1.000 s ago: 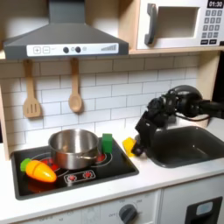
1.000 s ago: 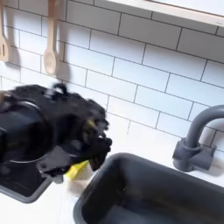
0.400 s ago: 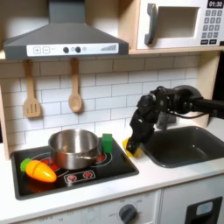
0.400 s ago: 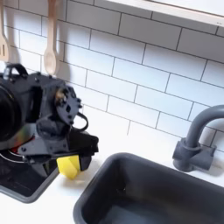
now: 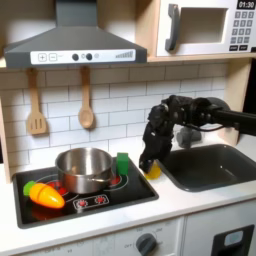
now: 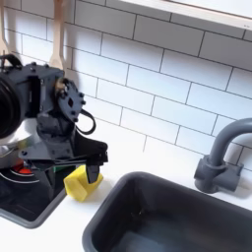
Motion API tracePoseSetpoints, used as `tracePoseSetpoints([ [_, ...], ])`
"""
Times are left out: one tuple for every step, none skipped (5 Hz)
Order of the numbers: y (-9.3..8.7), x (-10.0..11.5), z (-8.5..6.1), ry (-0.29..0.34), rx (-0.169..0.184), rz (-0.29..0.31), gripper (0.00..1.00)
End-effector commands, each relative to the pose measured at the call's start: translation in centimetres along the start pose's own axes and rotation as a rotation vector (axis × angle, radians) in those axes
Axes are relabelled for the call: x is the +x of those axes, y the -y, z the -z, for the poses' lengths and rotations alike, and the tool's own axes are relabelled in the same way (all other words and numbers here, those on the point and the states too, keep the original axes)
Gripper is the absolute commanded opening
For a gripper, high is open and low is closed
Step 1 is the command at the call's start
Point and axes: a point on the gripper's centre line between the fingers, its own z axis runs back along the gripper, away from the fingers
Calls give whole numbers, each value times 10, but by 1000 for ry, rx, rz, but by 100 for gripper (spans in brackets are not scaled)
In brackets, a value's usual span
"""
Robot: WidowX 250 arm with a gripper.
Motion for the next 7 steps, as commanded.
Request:
tracePoseSetpoints([
  [-5,4,33,-110,-22,91,100],
  [0,7,32,-98,-78,130,100],
  [-1,4,33,-106,-100,147,100],
  [2,9,35,-106,-105,155,100],
  [4,7,36,-108,-98,130,100],
  [5,6,38,-103,-98,119,0],
  [4,7,36,-97,-113,96,0],
])
